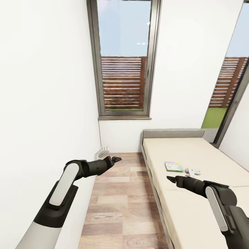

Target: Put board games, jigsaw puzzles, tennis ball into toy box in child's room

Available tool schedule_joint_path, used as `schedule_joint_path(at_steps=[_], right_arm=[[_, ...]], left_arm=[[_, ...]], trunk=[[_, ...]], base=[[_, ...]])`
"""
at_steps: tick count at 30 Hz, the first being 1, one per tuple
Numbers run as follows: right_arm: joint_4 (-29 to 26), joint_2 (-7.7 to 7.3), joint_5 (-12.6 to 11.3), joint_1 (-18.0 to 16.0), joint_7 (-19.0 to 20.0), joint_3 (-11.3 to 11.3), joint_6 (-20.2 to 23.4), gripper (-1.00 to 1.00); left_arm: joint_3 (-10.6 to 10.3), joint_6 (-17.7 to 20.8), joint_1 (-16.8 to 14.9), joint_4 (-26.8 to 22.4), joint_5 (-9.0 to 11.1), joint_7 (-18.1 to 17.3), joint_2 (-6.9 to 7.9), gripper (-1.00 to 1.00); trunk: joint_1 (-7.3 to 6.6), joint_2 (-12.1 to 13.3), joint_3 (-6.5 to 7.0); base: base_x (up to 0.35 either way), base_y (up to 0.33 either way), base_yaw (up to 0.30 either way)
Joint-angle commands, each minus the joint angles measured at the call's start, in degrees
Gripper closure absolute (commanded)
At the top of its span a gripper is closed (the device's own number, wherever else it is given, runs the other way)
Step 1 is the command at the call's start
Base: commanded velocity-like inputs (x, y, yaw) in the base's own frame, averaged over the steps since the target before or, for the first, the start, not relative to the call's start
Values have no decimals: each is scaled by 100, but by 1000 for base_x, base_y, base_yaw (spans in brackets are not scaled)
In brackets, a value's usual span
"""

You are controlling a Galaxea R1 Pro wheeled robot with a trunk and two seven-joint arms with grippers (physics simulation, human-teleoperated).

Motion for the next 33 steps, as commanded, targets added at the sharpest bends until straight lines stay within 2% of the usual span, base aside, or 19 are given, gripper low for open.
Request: schedule_joint_path(at_steps=[1, 33], right_arm=[[-4, 0, 33, -6, 47, -7, 25, -100], [-5, 1, 49, -4, 42, -12, 25, -100]], left_arm=[[0, 6, -6, -5, 56, 61, -2, -100], [-3, 6, -6, -2, 54, 61, -1, -100]], trunk=[[7, -13, -14], [7, -13, -14]], base=[[305, 0, 0], [328, 0, 0]])
